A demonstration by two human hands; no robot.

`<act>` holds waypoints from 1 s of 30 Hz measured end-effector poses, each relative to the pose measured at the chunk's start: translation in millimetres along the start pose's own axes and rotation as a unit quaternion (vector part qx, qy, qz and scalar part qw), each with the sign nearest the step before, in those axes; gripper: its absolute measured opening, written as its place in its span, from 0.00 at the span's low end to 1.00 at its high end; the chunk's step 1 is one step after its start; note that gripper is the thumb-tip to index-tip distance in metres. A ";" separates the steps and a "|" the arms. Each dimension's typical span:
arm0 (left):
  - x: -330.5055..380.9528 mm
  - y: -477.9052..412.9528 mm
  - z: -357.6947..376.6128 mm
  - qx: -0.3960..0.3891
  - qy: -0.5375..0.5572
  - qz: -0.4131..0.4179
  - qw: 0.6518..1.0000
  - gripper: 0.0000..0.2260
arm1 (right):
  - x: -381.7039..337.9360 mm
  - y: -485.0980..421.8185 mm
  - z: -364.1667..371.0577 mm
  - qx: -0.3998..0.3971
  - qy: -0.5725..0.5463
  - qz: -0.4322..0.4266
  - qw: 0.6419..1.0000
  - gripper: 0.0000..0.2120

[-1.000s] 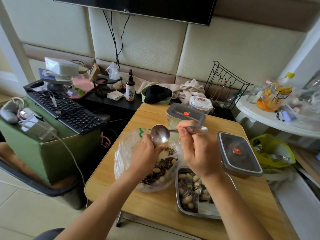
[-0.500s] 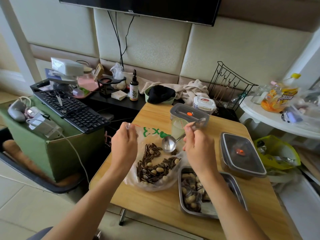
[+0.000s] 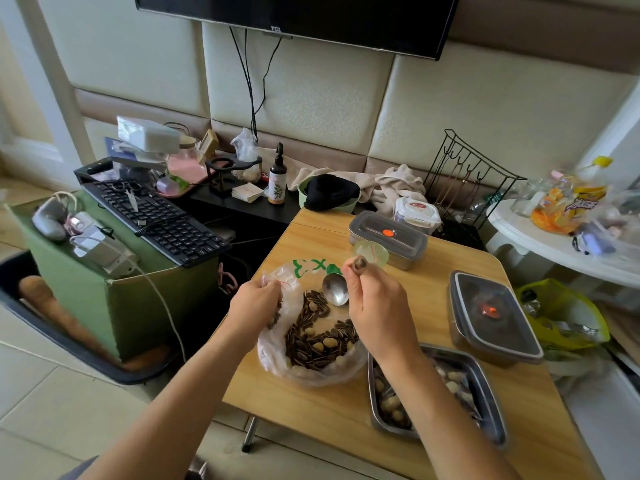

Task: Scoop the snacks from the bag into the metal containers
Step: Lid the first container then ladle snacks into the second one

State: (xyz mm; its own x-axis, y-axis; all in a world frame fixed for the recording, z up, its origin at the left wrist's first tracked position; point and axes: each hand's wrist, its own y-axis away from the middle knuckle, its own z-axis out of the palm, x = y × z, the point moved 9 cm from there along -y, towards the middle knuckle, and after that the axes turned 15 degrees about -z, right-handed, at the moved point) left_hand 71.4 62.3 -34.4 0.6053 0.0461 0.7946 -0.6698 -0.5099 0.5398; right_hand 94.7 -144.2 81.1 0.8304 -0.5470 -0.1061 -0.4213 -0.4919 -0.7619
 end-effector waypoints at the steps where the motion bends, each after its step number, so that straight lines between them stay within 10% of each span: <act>1: 0.7 0.8 3.9 -0.016 0.004 -0.007 1.000 0.11 | -2.9 -0.7 -1.2 0.005 0.002 -0.005 1.000 0.14; 11: 9.8 8.2 34.2 -0.094 0.034 -0.035 0.994 0.05 | 5.9 6.4 -10.5 0.042 -0.068 0.048 0.996 0.16; 19: 19.4 19.3 52.3 -0.134 0.067 0.002 0.989 0.11 | 59.7 34.7 -14.9 0.062 -0.147 0.303 0.940 0.15; 30: 43.7 36.7 8.5 0.219 -0.109 0.240 0.939 0.14 | 92.5 53.7 -26.8 0.078 -0.167 0.413 0.892 0.16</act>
State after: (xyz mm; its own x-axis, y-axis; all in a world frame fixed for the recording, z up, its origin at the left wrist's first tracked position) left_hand 76.9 38.3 17.8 0.3839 -0.4325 0.8159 -0.6755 -0.7339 -0.0712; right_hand 139.2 -239.3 47.5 0.3340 -0.4342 -0.8366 -0.9052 0.0998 -0.4132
